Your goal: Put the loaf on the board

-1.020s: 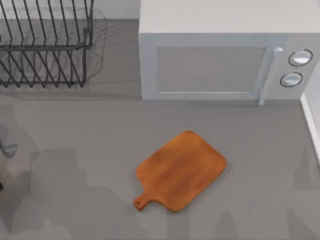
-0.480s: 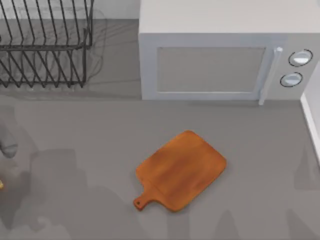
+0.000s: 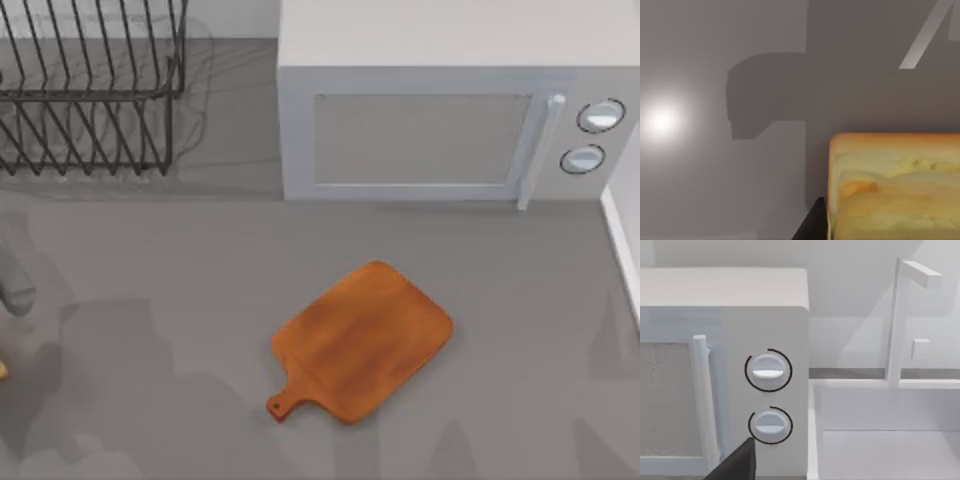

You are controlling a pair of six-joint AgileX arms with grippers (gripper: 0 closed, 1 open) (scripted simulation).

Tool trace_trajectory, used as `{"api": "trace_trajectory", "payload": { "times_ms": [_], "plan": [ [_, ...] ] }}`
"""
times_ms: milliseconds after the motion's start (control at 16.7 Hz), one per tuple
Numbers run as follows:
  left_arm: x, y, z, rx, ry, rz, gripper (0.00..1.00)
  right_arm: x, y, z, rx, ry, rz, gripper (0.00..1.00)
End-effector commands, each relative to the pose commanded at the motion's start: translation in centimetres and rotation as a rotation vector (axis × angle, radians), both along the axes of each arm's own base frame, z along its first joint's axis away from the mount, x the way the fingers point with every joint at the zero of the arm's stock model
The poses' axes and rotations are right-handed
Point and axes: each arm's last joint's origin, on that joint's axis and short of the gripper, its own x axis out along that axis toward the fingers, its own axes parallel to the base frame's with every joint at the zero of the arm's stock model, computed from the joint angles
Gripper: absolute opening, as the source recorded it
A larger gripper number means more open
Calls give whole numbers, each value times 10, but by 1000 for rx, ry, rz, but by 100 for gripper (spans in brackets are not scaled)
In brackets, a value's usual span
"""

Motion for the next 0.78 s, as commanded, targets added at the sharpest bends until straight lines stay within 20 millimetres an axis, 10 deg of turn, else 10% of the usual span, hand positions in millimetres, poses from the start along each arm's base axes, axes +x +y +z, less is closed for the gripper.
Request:
{"api": "trace_trajectory", "payload": {
  "times_ms": [300, 780],
  "plan": [
    [4, 1, 17, -3, -18, 5, 0, 0, 0, 0, 0, 0, 0, 100],
    [0, 0, 98, -8, 5, 4, 0, 0, 0, 0, 0, 0, 0, 100]
  ]
}}
